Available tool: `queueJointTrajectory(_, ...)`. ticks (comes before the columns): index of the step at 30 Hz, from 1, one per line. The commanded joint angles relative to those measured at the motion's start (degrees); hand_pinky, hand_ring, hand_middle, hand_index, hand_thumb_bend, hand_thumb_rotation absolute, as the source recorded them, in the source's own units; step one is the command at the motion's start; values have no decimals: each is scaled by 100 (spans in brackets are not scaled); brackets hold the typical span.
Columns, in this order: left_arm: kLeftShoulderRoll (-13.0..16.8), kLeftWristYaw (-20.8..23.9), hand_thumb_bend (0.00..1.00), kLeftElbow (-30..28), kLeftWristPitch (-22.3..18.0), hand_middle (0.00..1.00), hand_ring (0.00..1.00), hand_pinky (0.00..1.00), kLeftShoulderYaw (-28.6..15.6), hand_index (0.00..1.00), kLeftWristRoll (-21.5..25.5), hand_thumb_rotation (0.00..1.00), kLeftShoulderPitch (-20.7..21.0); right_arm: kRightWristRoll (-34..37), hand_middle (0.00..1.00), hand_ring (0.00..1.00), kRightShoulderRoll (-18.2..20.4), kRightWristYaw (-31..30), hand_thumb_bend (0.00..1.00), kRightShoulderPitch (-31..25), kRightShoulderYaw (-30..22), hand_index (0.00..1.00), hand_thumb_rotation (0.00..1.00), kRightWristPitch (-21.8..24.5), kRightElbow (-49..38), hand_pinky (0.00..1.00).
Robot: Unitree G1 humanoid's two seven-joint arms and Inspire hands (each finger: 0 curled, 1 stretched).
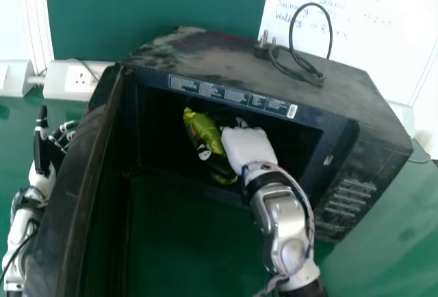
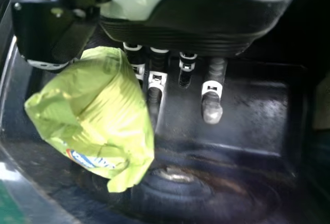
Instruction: Put biscuit inside oven
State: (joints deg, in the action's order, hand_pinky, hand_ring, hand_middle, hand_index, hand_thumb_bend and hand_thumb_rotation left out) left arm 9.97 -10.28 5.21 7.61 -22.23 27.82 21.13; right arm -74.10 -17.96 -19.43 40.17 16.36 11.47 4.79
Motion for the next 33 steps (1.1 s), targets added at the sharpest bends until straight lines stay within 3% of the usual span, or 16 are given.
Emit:
queueJointTrajectory(1, 11, -50, 52, 23, -43, 40, 31, 25, -2, 49, 40, 7, -19, 122, 47, 17, -101, 385, 53, 244, 96, 49, 0, -85, 272, 11)
queueJointTrajectory(10, 1, -57, 52, 16, -74, 40, 31, 25, 9, 49, 13, 7, -38, 362, 47, 16, -194, 1409, 53, 702, 415, 48, 0, -131, 1435, 9)
queueJointTrajectory(21, 3, -76, 52, 6, -91, 40, 32, 25, 1, 49, 14, 7, -61, 735, 47, 15, -362, 2153, 53, 1085, 732, 48, 0, -348, 2387, 9)
queueJointTrajectory(28, 16, -67, 52, 21, -97, 40, 32, 25, -4, 49, -4, 7, -61, 888, 47, 16, -457, 2346, 53, 1148, 856, 48, 0, -367, 2514, 10)
queueJointTrajectory(33, 12, -83, 52, 16, -74, 40, 31, 24, -13, 49, 33, 7, -60, 958, 47, 15, -490, 2121, 53, 1111, 893, 49, 0, -234, 2336, 9)
